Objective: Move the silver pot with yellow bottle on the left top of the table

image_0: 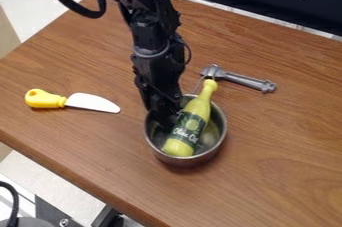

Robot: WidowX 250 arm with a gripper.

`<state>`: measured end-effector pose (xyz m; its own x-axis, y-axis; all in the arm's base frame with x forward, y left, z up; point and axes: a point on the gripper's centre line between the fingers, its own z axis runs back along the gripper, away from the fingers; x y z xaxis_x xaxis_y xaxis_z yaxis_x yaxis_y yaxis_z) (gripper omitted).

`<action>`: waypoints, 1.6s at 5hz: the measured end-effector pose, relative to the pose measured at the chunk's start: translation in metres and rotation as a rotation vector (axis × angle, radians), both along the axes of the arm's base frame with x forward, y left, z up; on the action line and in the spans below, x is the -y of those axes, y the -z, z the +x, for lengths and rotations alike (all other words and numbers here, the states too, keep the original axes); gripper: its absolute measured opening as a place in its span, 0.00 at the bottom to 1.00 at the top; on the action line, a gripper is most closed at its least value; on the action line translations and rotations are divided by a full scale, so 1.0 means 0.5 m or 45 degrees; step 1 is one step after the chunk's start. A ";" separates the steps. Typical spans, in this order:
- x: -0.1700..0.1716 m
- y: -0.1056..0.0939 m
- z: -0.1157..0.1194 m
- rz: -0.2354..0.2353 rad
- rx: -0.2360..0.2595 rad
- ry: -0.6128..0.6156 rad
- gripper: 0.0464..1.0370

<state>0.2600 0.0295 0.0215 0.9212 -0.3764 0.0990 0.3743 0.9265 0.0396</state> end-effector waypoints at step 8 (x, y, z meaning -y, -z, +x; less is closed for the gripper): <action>-0.021 -0.019 -0.047 -0.042 0.169 -1.114 0.01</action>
<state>0.2365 0.0400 0.0309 0.8577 0.4630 0.2235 -0.4751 0.8799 0.0002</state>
